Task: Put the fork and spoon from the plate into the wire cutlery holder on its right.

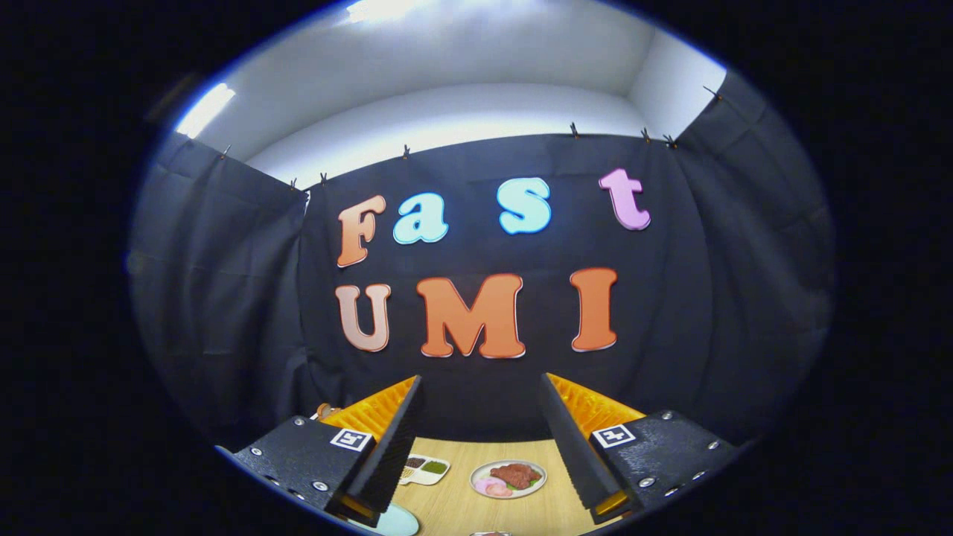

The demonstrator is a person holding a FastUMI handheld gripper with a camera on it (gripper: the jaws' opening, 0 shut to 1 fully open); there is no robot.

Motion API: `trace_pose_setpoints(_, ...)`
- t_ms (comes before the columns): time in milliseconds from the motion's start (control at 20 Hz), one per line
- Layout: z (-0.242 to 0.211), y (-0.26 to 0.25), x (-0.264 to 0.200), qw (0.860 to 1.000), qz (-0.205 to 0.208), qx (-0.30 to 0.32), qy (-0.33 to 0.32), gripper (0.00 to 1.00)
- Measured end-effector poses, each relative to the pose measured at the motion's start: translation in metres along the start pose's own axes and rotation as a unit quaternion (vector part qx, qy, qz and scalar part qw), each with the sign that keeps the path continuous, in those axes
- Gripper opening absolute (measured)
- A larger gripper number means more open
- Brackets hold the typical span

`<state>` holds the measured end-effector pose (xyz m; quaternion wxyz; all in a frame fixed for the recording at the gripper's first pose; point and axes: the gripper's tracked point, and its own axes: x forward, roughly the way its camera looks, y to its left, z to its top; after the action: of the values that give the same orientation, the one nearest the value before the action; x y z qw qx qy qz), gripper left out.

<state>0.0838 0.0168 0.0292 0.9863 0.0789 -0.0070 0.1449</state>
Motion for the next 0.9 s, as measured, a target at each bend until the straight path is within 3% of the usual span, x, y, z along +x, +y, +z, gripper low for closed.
trace_pose_setpoints(400, 0.036, -0.004, -0.006, 0.998, -0.038, -0.012, -0.045, 0.96)
trace_pose_setpoints(900, 0.036, -0.023, -0.021, 0.996, -0.077, -0.022, -0.048, 0.96)
